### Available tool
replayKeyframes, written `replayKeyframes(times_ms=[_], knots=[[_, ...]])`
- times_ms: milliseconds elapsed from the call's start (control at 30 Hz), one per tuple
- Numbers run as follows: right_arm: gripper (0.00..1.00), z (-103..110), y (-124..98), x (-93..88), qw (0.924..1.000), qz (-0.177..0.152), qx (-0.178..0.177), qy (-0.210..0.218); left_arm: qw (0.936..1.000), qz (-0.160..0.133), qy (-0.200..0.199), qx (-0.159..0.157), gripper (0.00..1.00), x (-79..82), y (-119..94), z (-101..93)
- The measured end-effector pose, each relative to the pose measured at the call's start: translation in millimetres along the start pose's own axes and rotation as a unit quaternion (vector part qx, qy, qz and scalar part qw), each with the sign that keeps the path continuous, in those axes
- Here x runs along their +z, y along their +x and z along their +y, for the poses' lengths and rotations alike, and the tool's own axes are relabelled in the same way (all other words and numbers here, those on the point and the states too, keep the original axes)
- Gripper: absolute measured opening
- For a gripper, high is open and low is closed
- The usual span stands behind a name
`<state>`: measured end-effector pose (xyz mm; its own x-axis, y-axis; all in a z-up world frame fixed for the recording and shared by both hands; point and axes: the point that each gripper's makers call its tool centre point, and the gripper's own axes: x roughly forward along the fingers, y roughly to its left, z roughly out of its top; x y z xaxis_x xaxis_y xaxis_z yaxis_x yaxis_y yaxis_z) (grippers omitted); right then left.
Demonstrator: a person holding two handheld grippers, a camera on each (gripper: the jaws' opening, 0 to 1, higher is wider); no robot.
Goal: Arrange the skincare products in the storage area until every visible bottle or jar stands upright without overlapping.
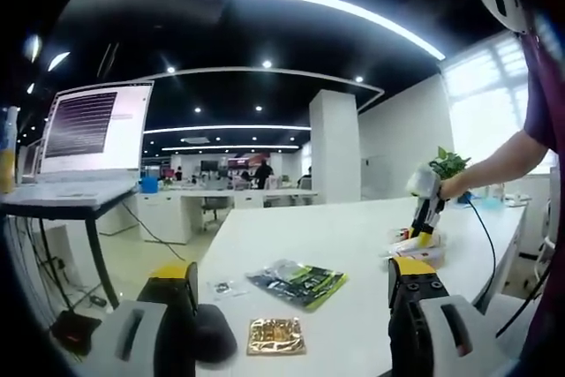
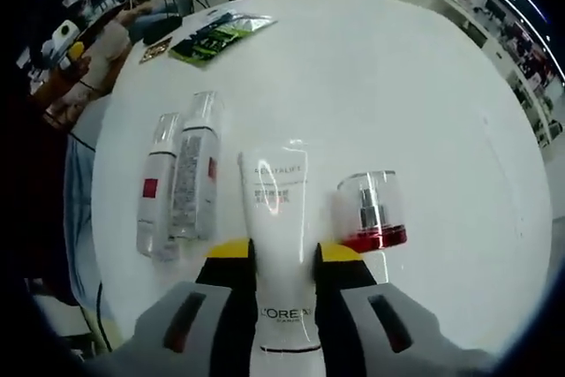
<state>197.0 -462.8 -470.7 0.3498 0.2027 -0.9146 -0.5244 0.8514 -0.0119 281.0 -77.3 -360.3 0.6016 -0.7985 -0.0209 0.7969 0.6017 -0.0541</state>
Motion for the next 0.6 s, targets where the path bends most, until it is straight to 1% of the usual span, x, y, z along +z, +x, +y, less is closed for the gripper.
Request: replayKeyframes(times_ms=[67,133,200,300,433,500,600], knots=[[0.21,-4.1,-2.4,1.8,0.9996,-0.019,-0.013,0.017,1.0000,-0.001,0.000,0.001,0.92,-1.3,-0.7,3.2],[0.21,-5.6,-5.5,2.1,0.9991,-0.028,-0.021,0.022,1.0000,-0.001,-0.001,0.000,0.92,-3.2,-1.6,6.9],[0.20,-3.8,-8.4,2.7,0.9989,-0.032,-0.022,0.025,1.0000,0.000,-0.002,0.000,0.92,-5.3,-2.4,10.6],[0.20,-3.7,-14.3,7.9,0.9979,-0.047,-0.033,0.028,1.0000,0.001,-0.002,-0.001,0.91,-5.4,-2.1,9.8],[0.21,-4.9,-24.2,20.4,0.9955,-0.075,-0.051,0.029,1.0000,0.000,-0.005,-0.003,0.91,-3.9,-0.7,4.4],[0.21,-5.4,-29.9,28.5,0.9936,-0.092,-0.057,0.031,1.0000,0.000,-0.004,-0.004,0.91,-5.2,-0.8,5.6],[0.21,-7.9,-36.7,40.4,0.9898,-0.119,-0.069,0.037,1.0000,0.001,-0.007,-0.006,0.91,-4.3,0.2,0.5]])
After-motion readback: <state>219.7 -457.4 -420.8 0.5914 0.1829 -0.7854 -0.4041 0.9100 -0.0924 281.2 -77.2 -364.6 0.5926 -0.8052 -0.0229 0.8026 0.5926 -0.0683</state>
